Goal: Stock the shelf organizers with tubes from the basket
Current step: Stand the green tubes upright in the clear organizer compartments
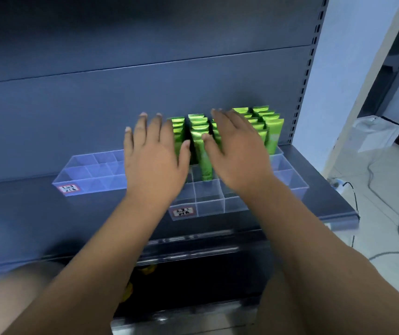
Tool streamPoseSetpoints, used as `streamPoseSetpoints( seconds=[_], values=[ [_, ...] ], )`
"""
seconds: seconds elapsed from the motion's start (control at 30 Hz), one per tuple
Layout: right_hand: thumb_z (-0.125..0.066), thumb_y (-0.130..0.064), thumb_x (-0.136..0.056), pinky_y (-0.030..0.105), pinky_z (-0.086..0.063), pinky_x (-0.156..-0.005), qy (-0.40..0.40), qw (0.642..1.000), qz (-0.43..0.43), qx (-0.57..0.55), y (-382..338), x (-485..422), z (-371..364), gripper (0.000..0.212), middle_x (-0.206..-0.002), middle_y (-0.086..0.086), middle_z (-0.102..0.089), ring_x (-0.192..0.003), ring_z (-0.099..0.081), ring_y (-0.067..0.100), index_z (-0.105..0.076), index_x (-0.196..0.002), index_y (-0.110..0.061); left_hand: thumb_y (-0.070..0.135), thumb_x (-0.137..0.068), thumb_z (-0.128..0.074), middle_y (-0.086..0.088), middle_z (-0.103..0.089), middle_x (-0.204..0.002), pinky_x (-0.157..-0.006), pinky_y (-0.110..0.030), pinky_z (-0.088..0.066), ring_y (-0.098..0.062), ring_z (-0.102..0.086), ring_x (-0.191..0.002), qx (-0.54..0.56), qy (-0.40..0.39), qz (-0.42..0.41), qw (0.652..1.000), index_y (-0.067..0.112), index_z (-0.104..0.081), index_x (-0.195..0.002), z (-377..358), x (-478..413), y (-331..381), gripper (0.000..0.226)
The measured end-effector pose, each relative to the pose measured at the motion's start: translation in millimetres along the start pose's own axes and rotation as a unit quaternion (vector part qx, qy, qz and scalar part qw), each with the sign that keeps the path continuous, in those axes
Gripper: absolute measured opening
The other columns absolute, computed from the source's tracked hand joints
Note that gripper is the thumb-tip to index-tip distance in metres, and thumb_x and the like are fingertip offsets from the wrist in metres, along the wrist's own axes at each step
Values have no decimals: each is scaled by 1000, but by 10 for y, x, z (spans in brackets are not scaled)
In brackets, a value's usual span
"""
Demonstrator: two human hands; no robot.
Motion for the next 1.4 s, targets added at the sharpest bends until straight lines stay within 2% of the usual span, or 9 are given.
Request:
streamPoseSetpoints(
  seconds=[0.33,0.53,0.7,0.83,1.03,1.13,1.2,1.3,1.4],
  values=[
    [-42,-44,-103,36,-24,-122,-143,969,138,-145,-2476,611,-638,58,-159,4,-39,-149,-32,21,-39,-153,-14,55,-102,-35,-11,-40,-160,-122,-56,-18,-34,-25,-153,-162,17,185,969,11,-44,-149,1322,1453,-1923,66],
    [-44,-44,-97,44,-36,-116,-213,911,241,-260,-4380,1460,-1125,60,-151,10,-48,-141,-42,29,-46,-147,-10,54,-98,-39,-12,-41,-159,-122,-55,-20,-34,-27,-151,-225,27,356,907,8,-46,-147,2236,2956,-3252,68],
    [-55,-34,-96,42,-40,-107,-332,851,307,-266,-5519,2473,-1887,51,-141,12,-56,-129,-51,31,-54,-139,-7,54,-99,-35,-16,-42,-157,-123,-53,-22,-36,-29,-151,-233,-32,470,851,5,-46,-147,2356,4240,-3957,69],
    [-50,-32,-98,46,-47,-98,-475,802,287,-222,-5706,3308,-2730,38,-135,9,-58,-122,-54,33,-56,-130,-13,51,-103,-42,-12,-35,-162,-126,-47,-16,-31,-19,-155,-189,-71,564,801,8,-42,-150,2127,5172,-4337,64],
    [-49,-38,-98,42,-55,-84,-618,743,210,-150,-5474,4101,-3846,34,-119,5,-64,-105,-64,30,-58,-127,-24,46,-102,-43,-15,-48,-152,-121,-51,-29,-35,-30,-149,-110,-123,646,745,6,-50,-140,1403,6343,-4822,55],
    [-50,-34,-99,31,-44,-60,-666,712,200,-99,-5389,4384,-4349,16,-93,1,-61,-82,-61,25,-60,-110,-26,40,-102,-49,-15,-51,-148,-119,-48,-31,-36,-34,-145,-56,-147,695,701,7,-50,-141,963,6745,-5020,51],
    [-51,-33,-98,31,-44,-60,-690,696,185,-71,-5341,4548,-4676,19,-94,3,-64,-80,-60,24,-64,-107,-21,38,-100,-50,-16,-52,-146,-116,-47,-34,-37,-38,-141,-23,-168,714,679,7,-48,-143,662,6924,-5158,53],
    [-53,-30,-96,36,-51,-64,-719,683,109,-64,-5296,4771,-5114,21,-95,8,-67,-78,-64,26,-66,-94,-13,35,-98,-49,-16,-47,-150,-114,-48,-37,-36,-38,-140,29,-180,747,639,11,-42,-147,274,7111,-5395,55],
    [-60,-31,-96,27,-47,-55,-726,682,-41,-74,-5277,4949,-5498,17,-96,2,-67,-78,-65,19,-65,-104,-17,31,-98,-53,-16,-45,-149,-111,-48,-39,-38,-42,-137,52,-192,773,603,12,-41,-148,-31,7234,-5666,55]
  ],
)
Point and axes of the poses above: each hand's wrist, its own x-axis away from the middle knuckle, its own z-axis out of the back of the hand, y = z × x, the point moved 10 cm from there along -x, towards the middle knuckle
